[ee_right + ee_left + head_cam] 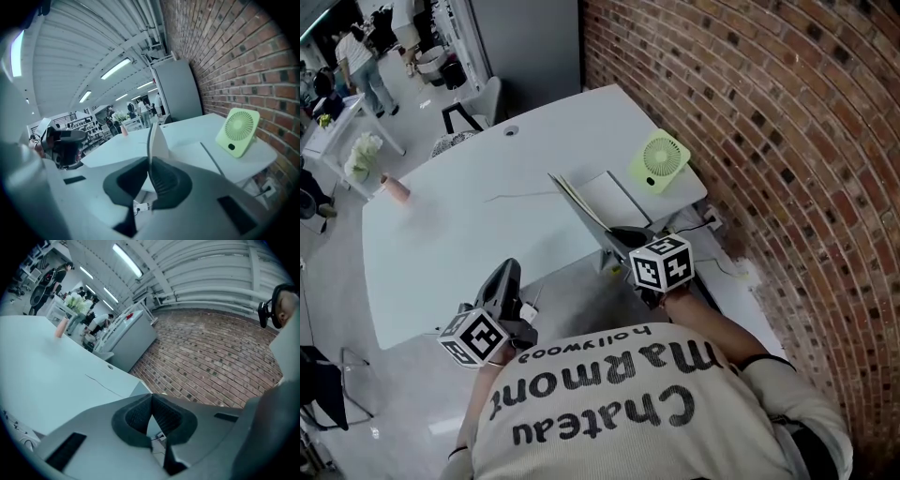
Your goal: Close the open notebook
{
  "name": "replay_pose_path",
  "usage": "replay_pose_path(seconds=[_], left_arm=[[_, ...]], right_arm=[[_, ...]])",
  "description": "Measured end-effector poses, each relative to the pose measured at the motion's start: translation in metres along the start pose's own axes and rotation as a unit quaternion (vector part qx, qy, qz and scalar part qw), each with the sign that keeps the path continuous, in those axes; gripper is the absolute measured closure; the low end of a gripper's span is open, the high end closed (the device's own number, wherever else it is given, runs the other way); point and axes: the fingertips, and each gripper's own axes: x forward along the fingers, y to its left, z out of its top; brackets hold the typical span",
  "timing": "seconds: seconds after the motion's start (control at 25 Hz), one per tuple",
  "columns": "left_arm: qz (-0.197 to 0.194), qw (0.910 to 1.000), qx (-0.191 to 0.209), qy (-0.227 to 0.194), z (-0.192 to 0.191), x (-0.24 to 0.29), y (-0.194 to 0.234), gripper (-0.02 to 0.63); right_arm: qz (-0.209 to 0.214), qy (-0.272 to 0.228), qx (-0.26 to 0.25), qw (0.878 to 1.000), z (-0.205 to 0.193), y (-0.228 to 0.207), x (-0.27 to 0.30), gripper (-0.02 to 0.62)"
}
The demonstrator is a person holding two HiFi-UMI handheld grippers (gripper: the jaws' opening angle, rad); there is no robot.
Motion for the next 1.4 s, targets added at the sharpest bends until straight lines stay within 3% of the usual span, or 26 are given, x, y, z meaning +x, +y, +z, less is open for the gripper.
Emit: replay_pose_path(seconds=[0.24,0.72,0.92,1.4], left_arm=[[0.021,0.9997,-0.008,-0.013,-0.011,-0.008,-0.005,0.604],[0.041,0.9987,-0.006,-0.029,-0.032,-0.023,-0.024,0.604],[0.051,0.9982,-0.010,-0.030,-0.039,-0.028,-0.025,0.604],[0.046,0.9985,-0.013,0.026,-0.061,0.011,-0.020,0.604]], right_arm=[[0.023,-0.013,0.030,0.999,0.000,-0.007,-0.002,0.566],[0.047,-0.030,0.024,0.998,-0.002,-0.008,-0.004,0.566],[0.038,-0.042,0.046,0.997,-0.001,-0.022,-0.012,0.568],[-0.005,-0.059,0.053,0.997,0.000,-0.066,-0.016,0.568]])
